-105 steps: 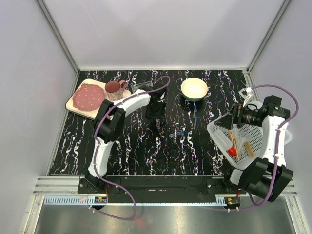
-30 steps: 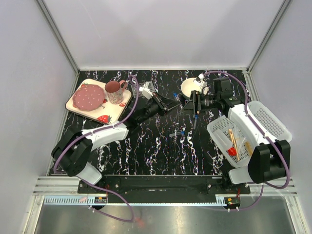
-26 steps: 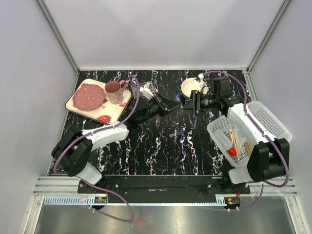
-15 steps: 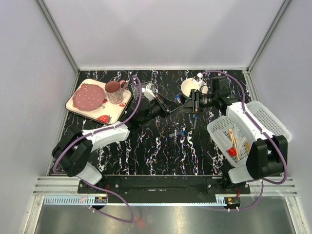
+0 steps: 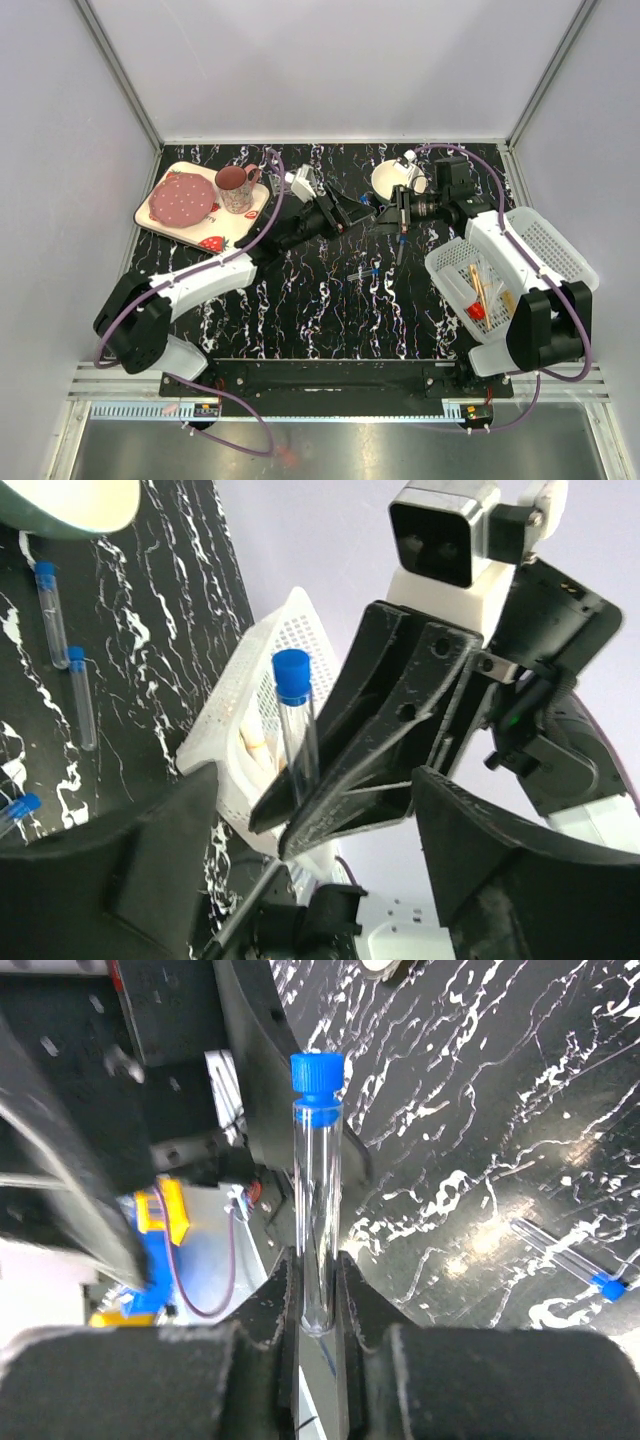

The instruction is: Organize the chemistry lab equipment

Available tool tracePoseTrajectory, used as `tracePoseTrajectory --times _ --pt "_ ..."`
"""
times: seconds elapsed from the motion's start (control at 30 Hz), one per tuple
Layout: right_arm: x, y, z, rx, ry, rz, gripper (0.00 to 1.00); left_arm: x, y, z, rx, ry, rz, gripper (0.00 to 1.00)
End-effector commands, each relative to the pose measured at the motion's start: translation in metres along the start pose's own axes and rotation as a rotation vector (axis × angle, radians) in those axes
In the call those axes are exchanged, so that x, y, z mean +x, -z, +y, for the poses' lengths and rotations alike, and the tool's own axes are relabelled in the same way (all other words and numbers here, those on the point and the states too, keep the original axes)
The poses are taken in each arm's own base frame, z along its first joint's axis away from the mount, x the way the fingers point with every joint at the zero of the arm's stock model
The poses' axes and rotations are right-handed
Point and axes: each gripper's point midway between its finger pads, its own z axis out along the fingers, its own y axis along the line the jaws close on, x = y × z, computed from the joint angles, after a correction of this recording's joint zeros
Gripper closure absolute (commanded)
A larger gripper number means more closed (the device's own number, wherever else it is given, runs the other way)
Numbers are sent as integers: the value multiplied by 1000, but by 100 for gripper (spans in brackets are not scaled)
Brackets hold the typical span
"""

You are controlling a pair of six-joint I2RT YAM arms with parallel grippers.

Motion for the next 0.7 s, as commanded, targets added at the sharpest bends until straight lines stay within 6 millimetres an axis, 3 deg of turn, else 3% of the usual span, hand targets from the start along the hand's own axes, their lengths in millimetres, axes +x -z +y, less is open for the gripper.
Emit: tracePoseTrajectory --times 0.0,0.13,0.3,0.43,0.67 --pt "11 14 15 -6 208 5 98 -16 27 -42 110 -103 28 13" --pt "28 22 11 11 349 58 98 -16 43 -43 148 -127 135 10" --pt "44 27 15 -33 470 106 97 10 50 -50 158 -131 344 11" --pt "48 27 16 -38 523 120 97 21 54 -55 196 -118 407 16" --pt "53 26 19 -52 549 146 96 35 49 -47 178 -86 466 33"
